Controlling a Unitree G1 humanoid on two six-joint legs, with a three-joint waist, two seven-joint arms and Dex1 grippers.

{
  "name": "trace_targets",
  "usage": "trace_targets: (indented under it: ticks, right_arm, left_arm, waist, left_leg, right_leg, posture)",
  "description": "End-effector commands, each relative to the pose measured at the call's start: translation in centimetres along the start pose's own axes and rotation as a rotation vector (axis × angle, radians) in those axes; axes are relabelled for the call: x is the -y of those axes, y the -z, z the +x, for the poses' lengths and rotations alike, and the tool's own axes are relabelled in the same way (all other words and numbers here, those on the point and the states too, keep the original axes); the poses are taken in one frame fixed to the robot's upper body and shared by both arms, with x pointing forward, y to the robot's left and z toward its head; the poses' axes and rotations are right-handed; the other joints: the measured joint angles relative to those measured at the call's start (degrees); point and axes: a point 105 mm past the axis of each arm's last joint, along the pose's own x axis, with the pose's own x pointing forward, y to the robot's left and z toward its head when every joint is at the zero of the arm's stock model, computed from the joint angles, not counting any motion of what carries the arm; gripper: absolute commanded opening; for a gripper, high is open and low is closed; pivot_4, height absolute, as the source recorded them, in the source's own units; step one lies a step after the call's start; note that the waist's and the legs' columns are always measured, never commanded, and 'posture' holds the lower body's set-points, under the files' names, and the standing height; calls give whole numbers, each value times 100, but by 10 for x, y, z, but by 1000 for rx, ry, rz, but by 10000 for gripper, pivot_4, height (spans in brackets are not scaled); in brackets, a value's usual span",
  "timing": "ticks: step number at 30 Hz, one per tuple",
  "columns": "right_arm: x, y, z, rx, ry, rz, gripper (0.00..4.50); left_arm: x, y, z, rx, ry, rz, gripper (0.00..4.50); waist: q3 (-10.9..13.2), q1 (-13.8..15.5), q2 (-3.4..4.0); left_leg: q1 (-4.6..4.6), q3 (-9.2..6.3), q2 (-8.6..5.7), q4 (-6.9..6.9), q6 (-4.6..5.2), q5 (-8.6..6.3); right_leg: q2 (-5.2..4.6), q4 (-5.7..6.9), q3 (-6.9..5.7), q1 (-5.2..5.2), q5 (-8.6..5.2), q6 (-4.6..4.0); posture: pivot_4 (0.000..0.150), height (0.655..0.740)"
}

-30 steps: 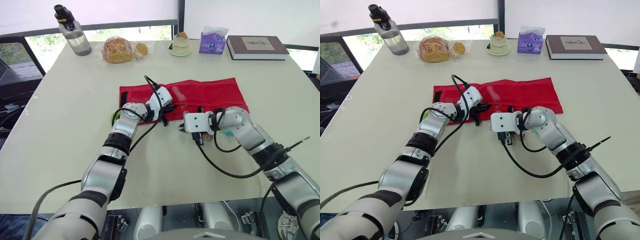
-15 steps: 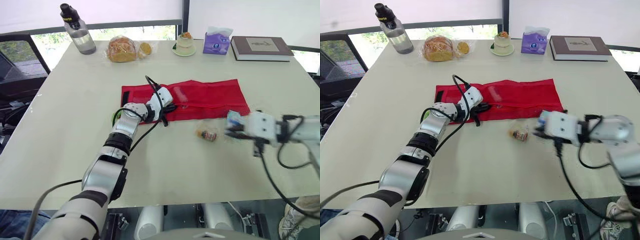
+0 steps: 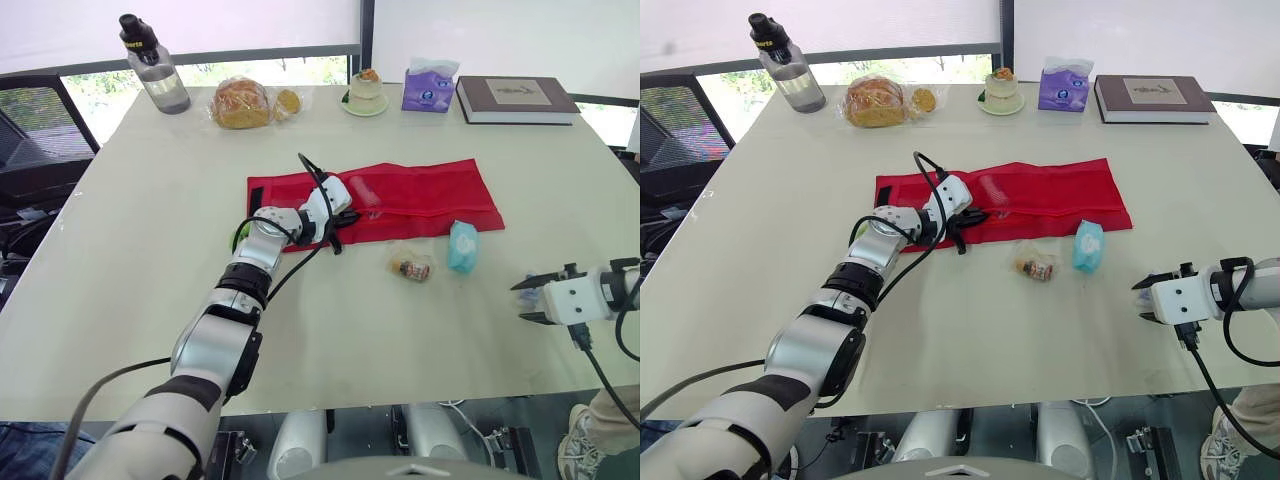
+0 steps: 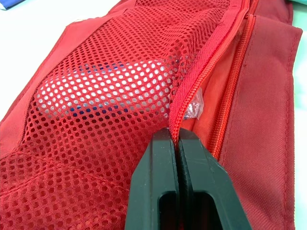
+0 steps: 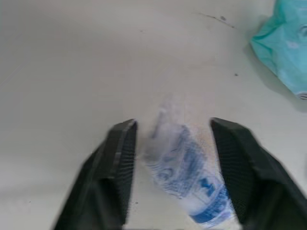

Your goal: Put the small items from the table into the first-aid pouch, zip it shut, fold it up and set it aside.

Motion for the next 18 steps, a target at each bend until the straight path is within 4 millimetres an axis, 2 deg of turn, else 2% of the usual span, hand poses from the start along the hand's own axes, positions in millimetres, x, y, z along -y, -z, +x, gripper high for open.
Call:
trace_targets:
  ticks: [1, 2, 7, 9, 11, 14, 18]
  right_arm:
    - [5, 2, -23, -32, 37, -11, 42748]
    - [4, 2, -29, -28, 46, 3, 44611]
    - [-9, -8, -52, -7, 79, 139, 44611]
    - [-8, -13, -60, 24, 166, 252, 44611]
    - [-5, -16, -65, 68, 325, 427, 44611]
    - [-5, -23, -65, 147, 466, 609, 44611]
    - [-19, -28, -54, 205, 611, 903, 44611]
  left_arm:
    - [-3, -8, -2, 24, -1, 28, 0]
    - [-2, -7, -2, 21, 3, 31, 0]
    - [-1, -7, -1, 18, 10, 32, 0]
    - [-2, -8, 0, 19, 9, 31, 0]
    - [-3, -8, 0, 19, 6, 30, 0]
    - [-4, -9, 1, 21, 7, 32, 0]
    - [-2, -8, 1, 23, 15, 37, 0]
  waist:
    - [0, 8, 0]
    - [0, 9, 0]
    - [0, 12, -1]
    - [0, 9, -1]
    - [1, 17, -4]
    - [1, 19, -5]
    - [1, 34, -5]
  left_leg:
    - [0, 0, 0, -1, 0, 0]
    - [-1, 0, 0, -1, 0, 0]
    - [0, -3, 1, -7, 0, -1]
    - [1, -1, 1, -7, 0, -1]
    - [1, -4, 1, -6, 0, -1]
    - [1, -8, 4, -6, -1, -1]
    - [-1, -14, 4, -10, -1, -1]
  right_leg:
    - [0, -1, 0, 0, 0, 0]
    - [-1, -2, 0, 0, 0, 0]
    - [0, -15, -4, 8, 0, 0]
    - [0, -19, -2, 9, 0, 1]
    - [-1, -21, -5, 12, -7, 12]
    - [0, -22, -9, 15, -8, 14]
    - [0, -26, -13, 16, -7, 12]
  posture:
    - [1500, 7400]
    - [1500, 7400]
    - [1500, 7400]
    - [1500, 7400]
    - [1500, 7400]
    - [1500, 7400]
    - [1500, 7400]
